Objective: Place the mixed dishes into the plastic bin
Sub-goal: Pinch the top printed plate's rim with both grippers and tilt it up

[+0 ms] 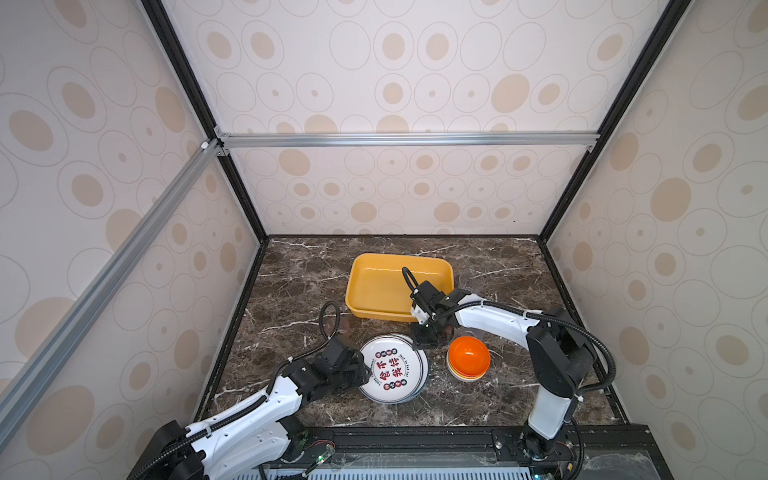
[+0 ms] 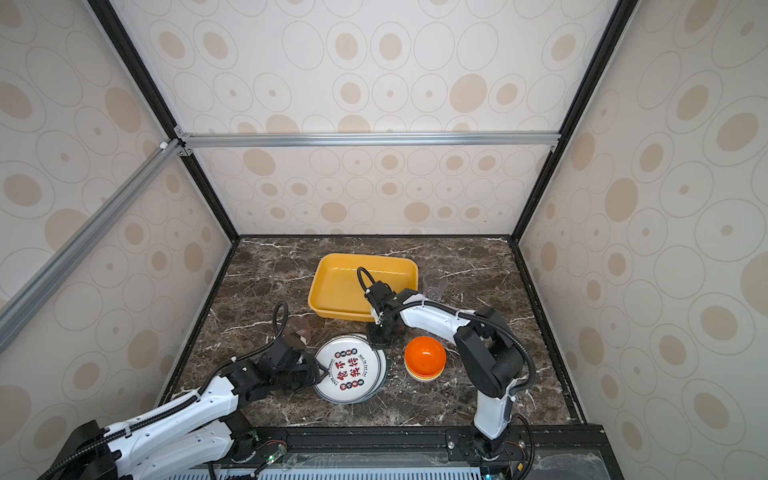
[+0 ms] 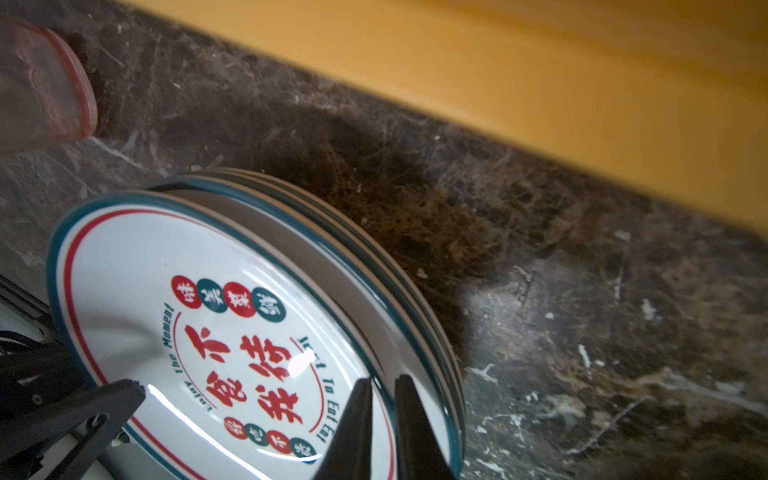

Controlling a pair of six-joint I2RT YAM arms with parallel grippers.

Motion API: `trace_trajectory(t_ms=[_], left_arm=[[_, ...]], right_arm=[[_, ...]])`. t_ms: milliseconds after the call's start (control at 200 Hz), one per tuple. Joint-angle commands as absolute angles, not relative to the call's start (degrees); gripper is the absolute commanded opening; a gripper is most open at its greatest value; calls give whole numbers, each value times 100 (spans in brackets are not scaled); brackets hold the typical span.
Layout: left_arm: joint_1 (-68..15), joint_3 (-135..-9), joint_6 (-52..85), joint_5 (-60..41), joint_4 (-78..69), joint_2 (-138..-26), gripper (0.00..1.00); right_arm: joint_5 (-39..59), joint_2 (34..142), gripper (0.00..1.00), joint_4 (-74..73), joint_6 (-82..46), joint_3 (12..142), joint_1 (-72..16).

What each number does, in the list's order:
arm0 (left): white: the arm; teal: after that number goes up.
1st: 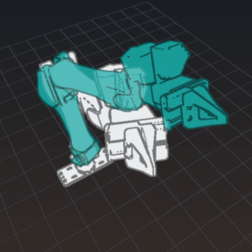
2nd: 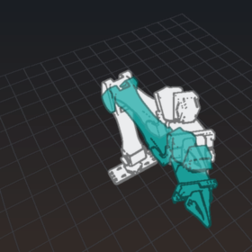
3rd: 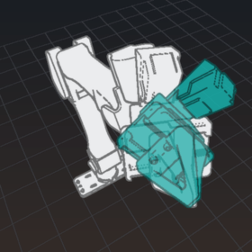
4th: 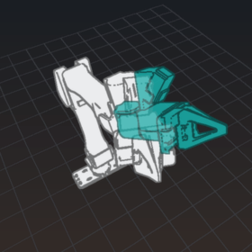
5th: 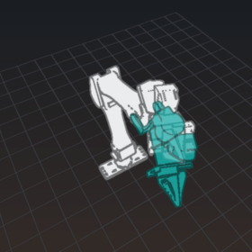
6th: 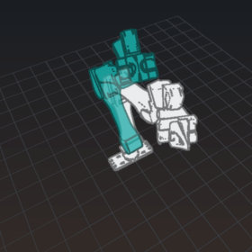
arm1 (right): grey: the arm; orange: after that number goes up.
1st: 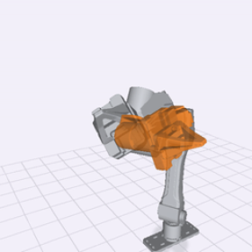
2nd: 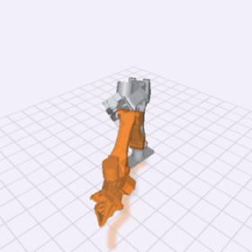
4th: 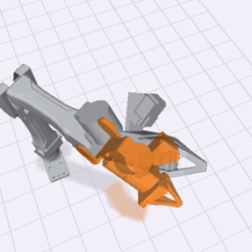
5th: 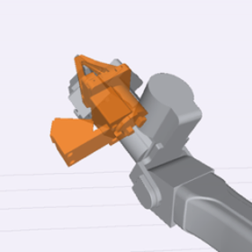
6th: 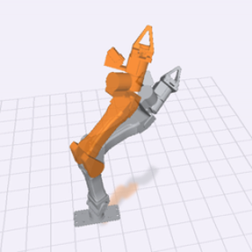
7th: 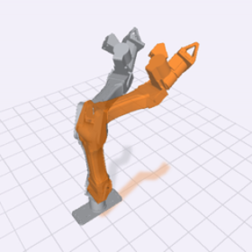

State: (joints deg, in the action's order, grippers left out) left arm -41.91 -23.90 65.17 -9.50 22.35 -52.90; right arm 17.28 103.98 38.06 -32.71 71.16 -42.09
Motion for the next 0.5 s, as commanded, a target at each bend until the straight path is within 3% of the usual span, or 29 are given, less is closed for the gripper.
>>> trace_trajectory(t_ms=[0,495], left_arm=[[-4238,-2366,6640,-809,2450,-5193,42],[-4237,-2382,6685,-772,2618,-4962,23]], right_arm=[[1873,10512,13,3829,-3299,7181,-4315],[1858,10507,13,3831,-3307,7198,-4328]])
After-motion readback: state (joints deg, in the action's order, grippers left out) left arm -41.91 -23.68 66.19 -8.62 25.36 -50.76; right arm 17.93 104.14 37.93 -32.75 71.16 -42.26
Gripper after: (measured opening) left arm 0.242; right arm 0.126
